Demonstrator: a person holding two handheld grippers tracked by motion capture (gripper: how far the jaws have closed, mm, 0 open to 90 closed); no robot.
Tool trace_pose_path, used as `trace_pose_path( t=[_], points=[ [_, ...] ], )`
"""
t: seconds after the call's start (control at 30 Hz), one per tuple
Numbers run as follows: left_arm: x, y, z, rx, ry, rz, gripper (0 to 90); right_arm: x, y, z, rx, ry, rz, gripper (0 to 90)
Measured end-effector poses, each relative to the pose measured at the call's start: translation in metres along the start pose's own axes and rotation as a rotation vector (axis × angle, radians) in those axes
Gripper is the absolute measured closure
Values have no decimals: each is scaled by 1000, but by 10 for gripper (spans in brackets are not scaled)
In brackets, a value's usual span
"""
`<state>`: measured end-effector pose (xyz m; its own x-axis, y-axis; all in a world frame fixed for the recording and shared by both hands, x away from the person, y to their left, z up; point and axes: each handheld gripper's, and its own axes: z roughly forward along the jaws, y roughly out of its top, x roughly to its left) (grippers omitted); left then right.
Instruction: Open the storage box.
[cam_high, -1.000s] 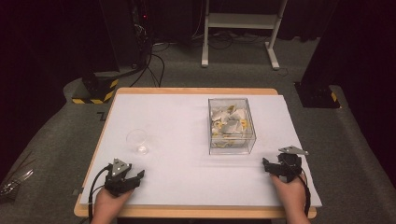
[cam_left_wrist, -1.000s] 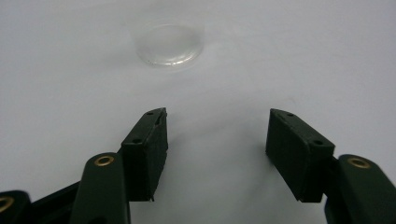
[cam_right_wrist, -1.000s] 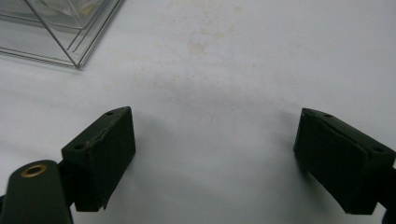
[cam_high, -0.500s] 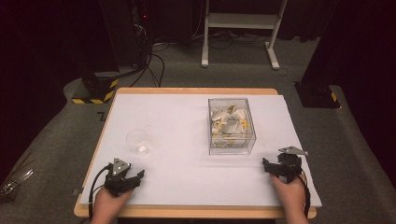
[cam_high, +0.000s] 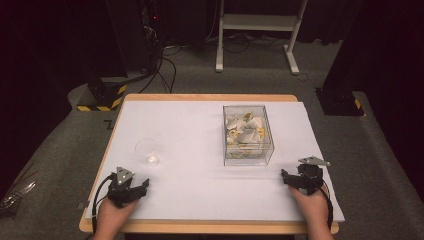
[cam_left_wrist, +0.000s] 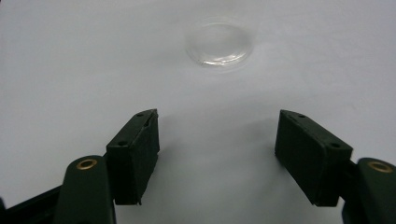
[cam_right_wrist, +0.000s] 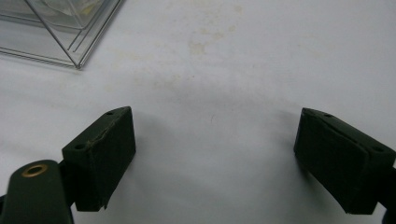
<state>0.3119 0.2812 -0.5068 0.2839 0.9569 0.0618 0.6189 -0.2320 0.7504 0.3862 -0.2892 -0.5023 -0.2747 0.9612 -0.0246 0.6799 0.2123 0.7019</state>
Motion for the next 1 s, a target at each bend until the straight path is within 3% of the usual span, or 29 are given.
trace_pose_path(
  t=[0.03, 0.07, 0.37, 0.5, 1.0],
  points=[
    [1, 0, 0, 0, -8, -10, 306, 0, 0, 0, 0, 0, 0, 124],
    [5, -1, 1, 0, -43, -49, 305, 0, 0, 0, 0, -1, -1, 125],
    [5, -2, 1, 1, -39, -37, 286, 0, 1, -1, 4, -4, -3, 130],
    [4, -2, 1, 1, -39, -39, 285, 0, 1, -5, -19, -11, -5, 135],
    [4, -1, 1, 2, -41, -39, 284, 16, -2, -21, -59, 6, -55, 155]
  ],
)
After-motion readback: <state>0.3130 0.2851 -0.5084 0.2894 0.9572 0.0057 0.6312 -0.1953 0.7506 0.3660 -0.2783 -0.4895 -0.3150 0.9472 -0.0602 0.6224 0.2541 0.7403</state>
